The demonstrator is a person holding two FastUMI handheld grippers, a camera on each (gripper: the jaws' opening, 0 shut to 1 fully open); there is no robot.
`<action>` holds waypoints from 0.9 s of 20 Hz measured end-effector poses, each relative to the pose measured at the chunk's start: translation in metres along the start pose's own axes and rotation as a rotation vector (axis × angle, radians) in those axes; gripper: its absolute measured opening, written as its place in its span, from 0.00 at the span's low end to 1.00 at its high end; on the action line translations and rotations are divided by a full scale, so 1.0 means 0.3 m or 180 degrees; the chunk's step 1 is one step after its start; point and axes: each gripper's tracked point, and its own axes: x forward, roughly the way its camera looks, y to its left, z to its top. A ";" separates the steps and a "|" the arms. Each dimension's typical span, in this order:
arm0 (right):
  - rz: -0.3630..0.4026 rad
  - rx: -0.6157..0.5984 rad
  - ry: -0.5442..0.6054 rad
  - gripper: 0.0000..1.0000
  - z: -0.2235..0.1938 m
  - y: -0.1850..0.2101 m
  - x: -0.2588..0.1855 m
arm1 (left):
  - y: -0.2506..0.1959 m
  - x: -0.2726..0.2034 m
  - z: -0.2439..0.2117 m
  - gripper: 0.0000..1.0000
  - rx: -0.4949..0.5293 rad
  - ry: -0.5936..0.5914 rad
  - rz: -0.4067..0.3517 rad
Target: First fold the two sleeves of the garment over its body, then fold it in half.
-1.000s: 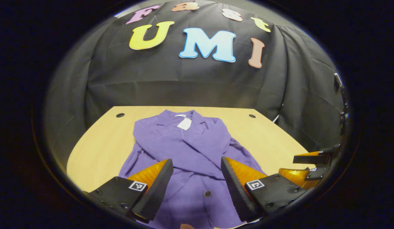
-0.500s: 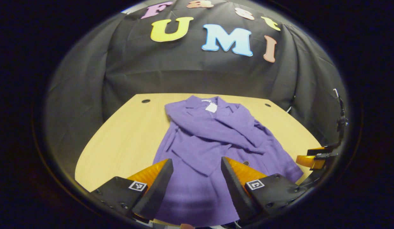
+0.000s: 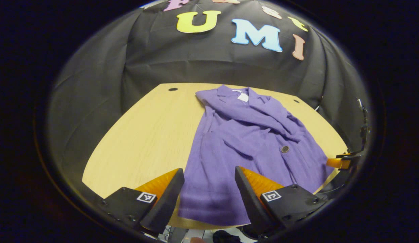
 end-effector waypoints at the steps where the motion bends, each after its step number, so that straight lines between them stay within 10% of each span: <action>1: 0.0000 0.0010 0.0023 0.96 -0.005 0.000 0.003 | 0.009 -0.002 -0.019 0.96 -0.0001 0.0034 0.0000; 18: 0.0067 0.0003 0.0205 0.97 -0.051 0.036 0.013 | 0.042 0.018 -0.172 0.95 0.0255 0.0186 0.0084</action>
